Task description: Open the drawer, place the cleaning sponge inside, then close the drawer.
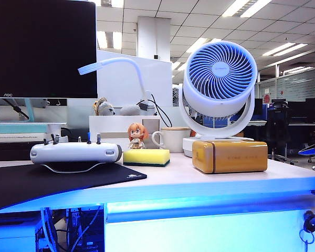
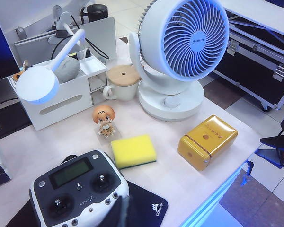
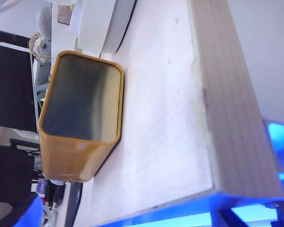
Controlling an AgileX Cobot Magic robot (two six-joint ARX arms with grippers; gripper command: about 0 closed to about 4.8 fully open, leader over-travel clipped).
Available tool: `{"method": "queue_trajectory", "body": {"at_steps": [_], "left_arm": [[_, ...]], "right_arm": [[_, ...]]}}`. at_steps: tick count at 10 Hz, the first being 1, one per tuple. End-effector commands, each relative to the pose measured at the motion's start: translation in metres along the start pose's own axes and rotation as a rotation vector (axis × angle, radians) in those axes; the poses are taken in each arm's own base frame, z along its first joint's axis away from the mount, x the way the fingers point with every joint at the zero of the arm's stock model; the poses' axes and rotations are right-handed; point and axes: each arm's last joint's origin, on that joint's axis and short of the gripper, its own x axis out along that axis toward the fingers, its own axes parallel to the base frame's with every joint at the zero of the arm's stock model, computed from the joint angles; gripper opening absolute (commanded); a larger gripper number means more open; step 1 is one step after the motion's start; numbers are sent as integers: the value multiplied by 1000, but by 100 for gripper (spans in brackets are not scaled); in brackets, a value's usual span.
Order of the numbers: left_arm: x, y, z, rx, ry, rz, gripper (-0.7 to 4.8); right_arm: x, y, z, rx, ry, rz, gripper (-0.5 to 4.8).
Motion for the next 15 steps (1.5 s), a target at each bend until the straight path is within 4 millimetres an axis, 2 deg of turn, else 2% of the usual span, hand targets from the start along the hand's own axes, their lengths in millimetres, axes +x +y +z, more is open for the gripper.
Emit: {"method": "queue_trajectory", "body": {"at_steps": [1,3,7,9,13,15], "left_arm": [[-1,0,2,2,-10,-4,-6],[-1,0,2,2,-11,-4,-6],[-1,0,2,2,-11,-5,-6],[-1,0,1,6,-7,-4,-6],[-2,0,2,33,-14,-1,-6],[-3,-1,2,33,-14,-4,-6]], "right_arm": [[0,12,8,-73,-20,66,479],[-2,11,1,-53,39,90,479],[-11,5,-19,4,-8,21,479],[-11,3,-17,22,-93,-34,479],[-9,-11,-25,109,-33,-80,479],[-8,-12,-23,81,-36,-61,479]]}}
